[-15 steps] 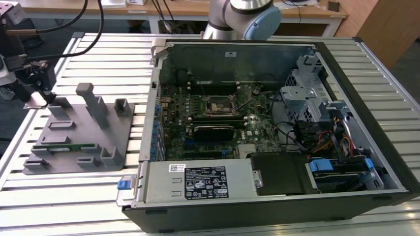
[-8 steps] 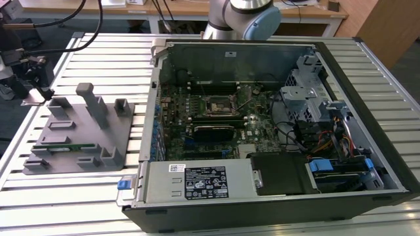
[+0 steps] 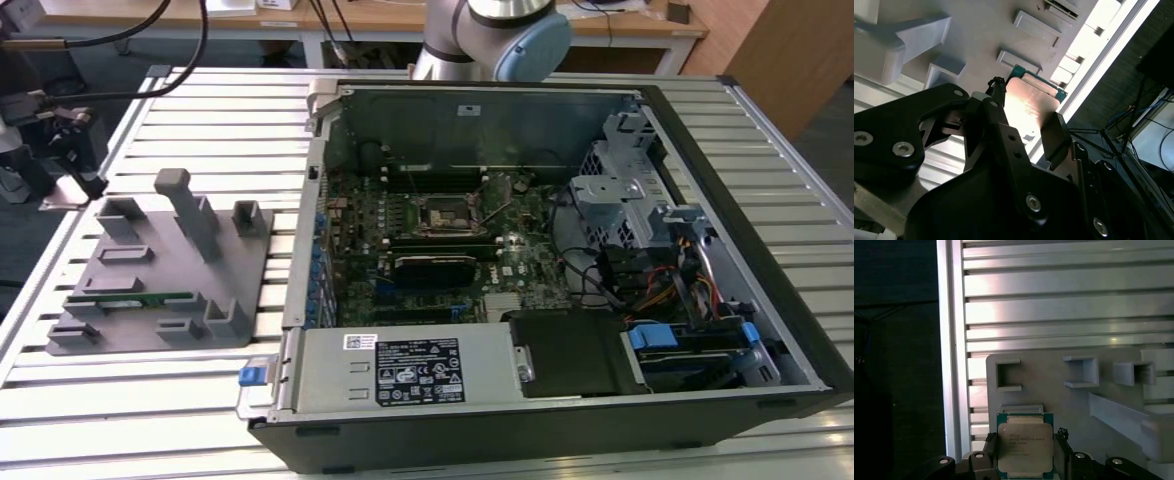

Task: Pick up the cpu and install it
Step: 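Pick up the cpu and move it towards the insertion slot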

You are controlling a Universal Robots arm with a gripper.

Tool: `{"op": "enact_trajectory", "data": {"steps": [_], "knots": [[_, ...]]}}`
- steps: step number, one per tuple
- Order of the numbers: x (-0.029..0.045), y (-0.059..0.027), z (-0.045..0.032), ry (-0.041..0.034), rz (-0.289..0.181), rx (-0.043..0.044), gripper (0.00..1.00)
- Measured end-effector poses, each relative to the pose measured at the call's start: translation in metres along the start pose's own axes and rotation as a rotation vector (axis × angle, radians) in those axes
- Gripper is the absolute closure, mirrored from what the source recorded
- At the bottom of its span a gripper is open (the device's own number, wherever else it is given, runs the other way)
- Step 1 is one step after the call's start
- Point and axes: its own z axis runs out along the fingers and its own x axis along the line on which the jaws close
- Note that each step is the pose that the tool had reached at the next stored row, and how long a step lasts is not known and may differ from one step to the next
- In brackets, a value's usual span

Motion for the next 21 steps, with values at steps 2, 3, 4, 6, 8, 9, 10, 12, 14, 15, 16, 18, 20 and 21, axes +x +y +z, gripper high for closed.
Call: {"op": "enact_trajectory", "data": {"steps": [2, 3, 4, 6, 8, 9, 10, 12, 14, 15, 16, 18, 20, 21], "knots": [[0.0000, 0.0004, -0.0013, -0.0002, 0.000, 0.0006, 0.47], [0.0001, 0.0005, -0.0020, 0.0000, 0.000, 0.0010, 0.47], [0.0001, 0.0007, -0.0026, -0.0002, 0.000, 0.0013, 0.47], [0.0001, 0.0010, -0.0038, -0.0001, 0.000, 0.0020, 0.47], [0.0001, 0.0013, -0.0050, -0.0001, 0.000, 0.0026, 0.47], [0.0002, 0.0014, -0.0056, -0.0001, 0.000, 0.0029, 0.47], [0.0002, 0.0016, -0.0064, -0.0001, 0.000, 0.0032, 0.47], [0.0002, 0.0017, -0.0075, -0.0003, 0.000, 0.0036, 0.47], [0.0002, 0.0020, -0.0087, -0.0002, 0.000, 0.0041, 0.47], [0.0002, 0.0021, -0.0091, -0.0004, 0.000, 0.0042, 0.47], [0.0002, 0.0022, -0.0097, -0.0003, 0.000, 0.0044, 0.47], [0.0003, 0.0024, -0.0108, -0.0003, 0.000, 0.0048, 0.47], [0.0003, 0.0026, -0.0118, -0.0004, 0.000, 0.0053, 0.47], [0.0003, 0.0028, -0.0123, -0.0003, 0.000, 0.0056, 0.47]]}}
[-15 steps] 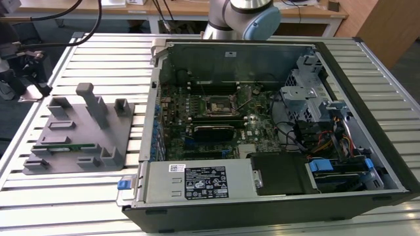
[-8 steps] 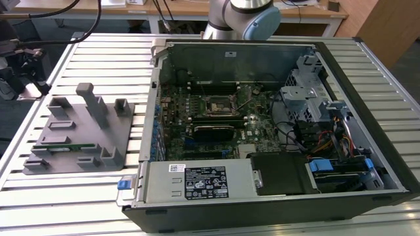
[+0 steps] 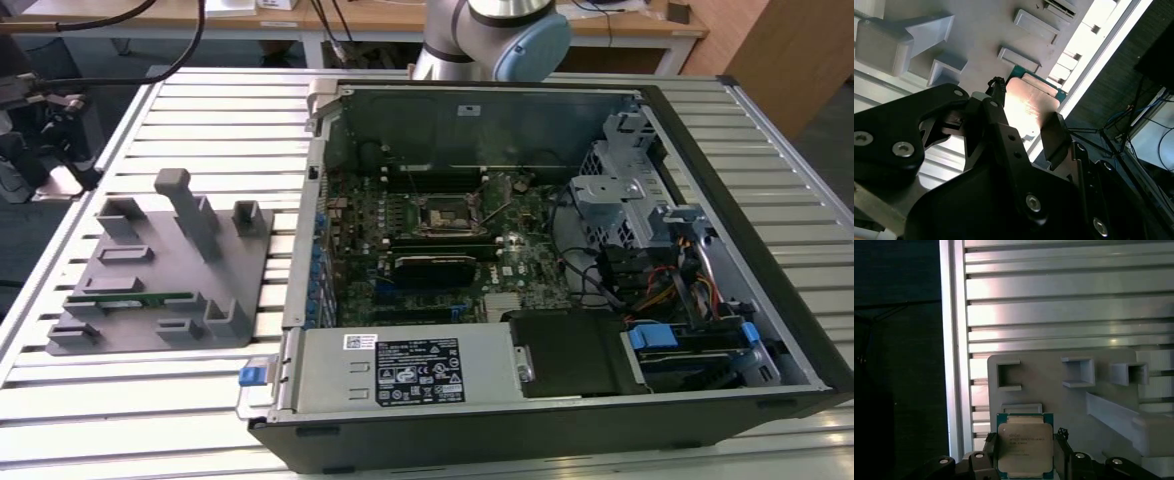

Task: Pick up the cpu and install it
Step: 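Pick up the cpu and move it towards the insertion slot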

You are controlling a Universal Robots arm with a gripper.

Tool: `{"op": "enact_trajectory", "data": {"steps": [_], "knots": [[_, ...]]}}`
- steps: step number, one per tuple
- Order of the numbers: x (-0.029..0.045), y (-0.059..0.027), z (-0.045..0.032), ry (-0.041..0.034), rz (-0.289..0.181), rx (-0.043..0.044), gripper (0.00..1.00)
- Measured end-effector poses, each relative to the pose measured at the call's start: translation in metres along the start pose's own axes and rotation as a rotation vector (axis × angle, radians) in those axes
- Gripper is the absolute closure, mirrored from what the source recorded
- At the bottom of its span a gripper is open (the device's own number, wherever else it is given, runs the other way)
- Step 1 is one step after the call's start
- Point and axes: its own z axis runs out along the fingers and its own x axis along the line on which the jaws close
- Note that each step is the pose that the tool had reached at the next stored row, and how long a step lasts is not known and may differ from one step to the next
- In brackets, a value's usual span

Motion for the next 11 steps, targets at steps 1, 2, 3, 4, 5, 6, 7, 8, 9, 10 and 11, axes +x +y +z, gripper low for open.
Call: {"op": "enact_trajectory", "data": {"steps": [1, 2, 3, 4, 5, 6, 7, 8, 9, 10, 11], "knots": [[0.0000, 0.0001, -0.0004, -0.0001, 0.000, 0.0003, 0.47], [0.0000, 0.0002, -0.0010, -0.0001, 0.000, 0.0005, 0.47], [0.0001, 0.0004, -0.0016, -0.0001, 0.000, 0.0008, 0.47], [0.0001, 0.0006, -0.0023, -0.0001, 0.000, 0.0011, 0.47], [0.0001, 0.0007, -0.0030, -0.0001, 0.000, 0.0014, 0.47], [0.0001, 0.0009, -0.0038, -0.0001, 0.000, 0.0017, 0.47], [0.0001, 0.0011, -0.0047, -0.0001, 0.000, 0.0021, 0.47], [0.0001, 0.0012, -0.0055, -0.0001, 0.000, 0.0024, 0.47], [0.0001, 0.0013, -0.0063, -0.0002, 0.000, 0.0026, 0.47], [0.0002, 0.0016, -0.0077, -0.0004, 0.000, 0.0031, 0.47], [0.0002, 0.0017, -0.0084, -0.0003, 0.000, 0.0034, 0.47]]}}
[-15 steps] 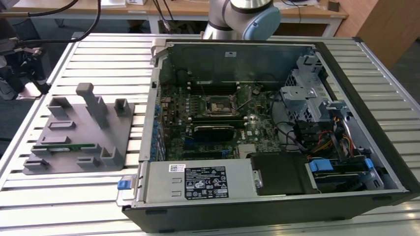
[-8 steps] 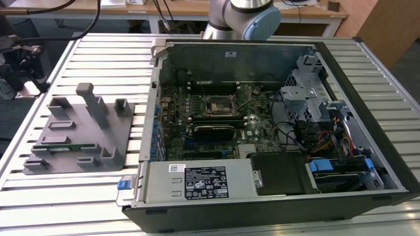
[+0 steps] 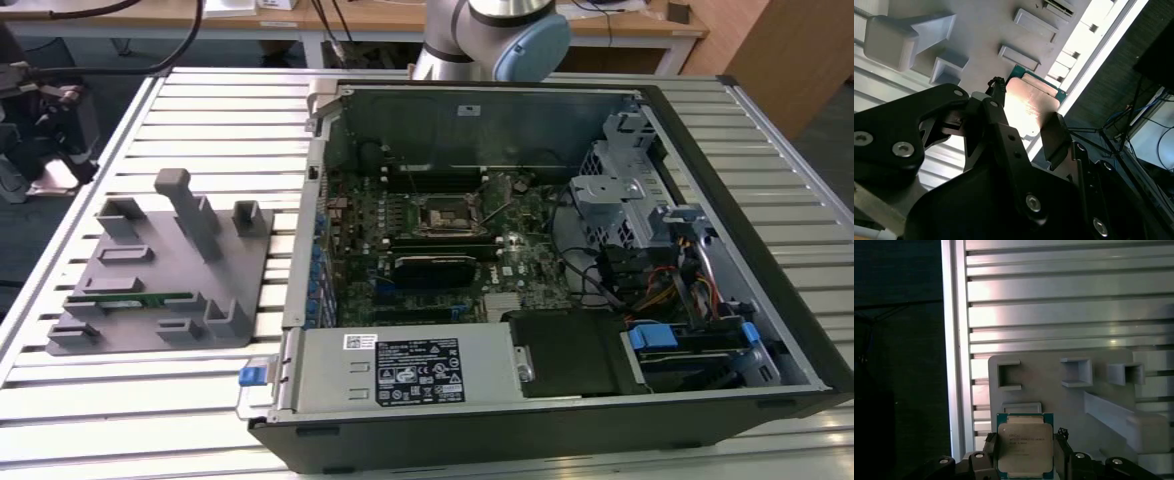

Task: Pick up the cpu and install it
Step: 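Pick up the cpu and move it towards the insertion slot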

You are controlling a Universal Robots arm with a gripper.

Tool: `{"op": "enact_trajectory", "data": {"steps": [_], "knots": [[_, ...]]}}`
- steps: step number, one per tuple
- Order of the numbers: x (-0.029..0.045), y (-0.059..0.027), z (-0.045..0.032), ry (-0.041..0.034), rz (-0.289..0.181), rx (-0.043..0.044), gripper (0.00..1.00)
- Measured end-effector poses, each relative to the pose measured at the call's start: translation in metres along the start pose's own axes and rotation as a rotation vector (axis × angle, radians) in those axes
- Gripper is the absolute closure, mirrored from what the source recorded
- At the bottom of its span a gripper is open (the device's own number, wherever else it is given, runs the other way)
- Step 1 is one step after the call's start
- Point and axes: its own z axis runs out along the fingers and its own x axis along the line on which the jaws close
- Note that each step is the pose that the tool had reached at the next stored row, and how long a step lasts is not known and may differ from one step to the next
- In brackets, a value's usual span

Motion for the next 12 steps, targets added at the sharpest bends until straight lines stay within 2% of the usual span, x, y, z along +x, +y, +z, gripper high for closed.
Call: {"op": "enact_trajectory", "data": {"steps": [12], "knots": [[0.0002, 0.0013, -0.0069, -0.0001, 0.000, 0.0029, 0.47]]}}
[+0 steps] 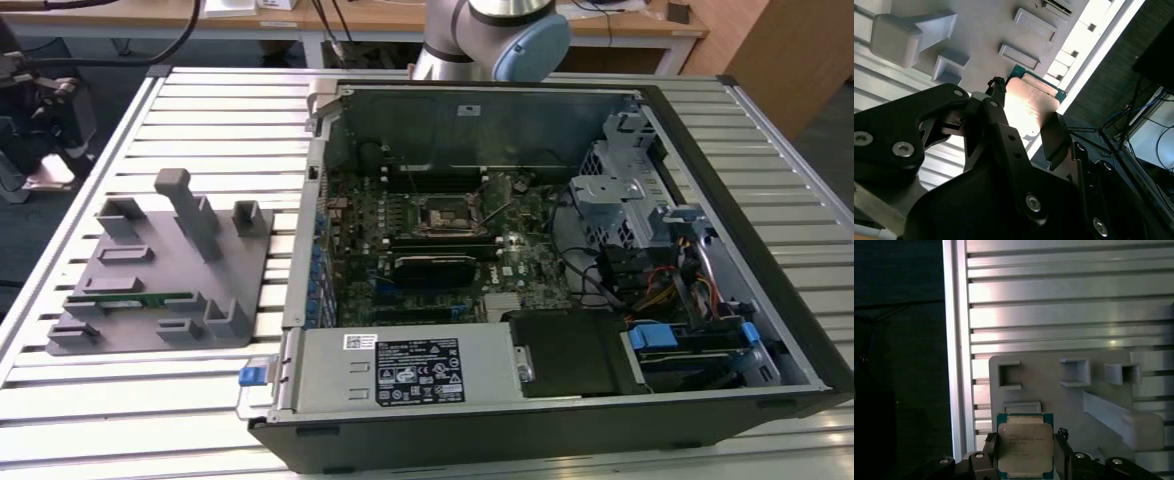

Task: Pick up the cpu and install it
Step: 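Pick up the cpu and move it towards the insertion slot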

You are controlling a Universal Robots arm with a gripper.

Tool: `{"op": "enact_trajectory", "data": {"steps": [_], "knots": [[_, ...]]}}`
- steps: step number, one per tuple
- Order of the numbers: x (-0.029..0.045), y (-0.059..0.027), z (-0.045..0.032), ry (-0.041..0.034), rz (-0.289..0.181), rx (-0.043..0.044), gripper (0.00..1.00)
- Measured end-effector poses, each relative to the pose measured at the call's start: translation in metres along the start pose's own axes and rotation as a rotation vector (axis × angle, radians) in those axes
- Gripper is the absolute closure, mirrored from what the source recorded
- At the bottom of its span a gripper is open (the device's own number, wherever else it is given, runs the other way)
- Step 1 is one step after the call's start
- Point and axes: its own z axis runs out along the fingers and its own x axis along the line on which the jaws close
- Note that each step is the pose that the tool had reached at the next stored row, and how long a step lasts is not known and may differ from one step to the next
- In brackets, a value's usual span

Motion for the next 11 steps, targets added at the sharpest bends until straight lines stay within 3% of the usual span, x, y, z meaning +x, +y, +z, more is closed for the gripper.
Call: {"op": "enact_trajectory", "data": {"steps": [11], "knots": [[0.0001, 0.0010, -0.0062, -0.0002, 0.000, 0.0018, 0.47]]}}
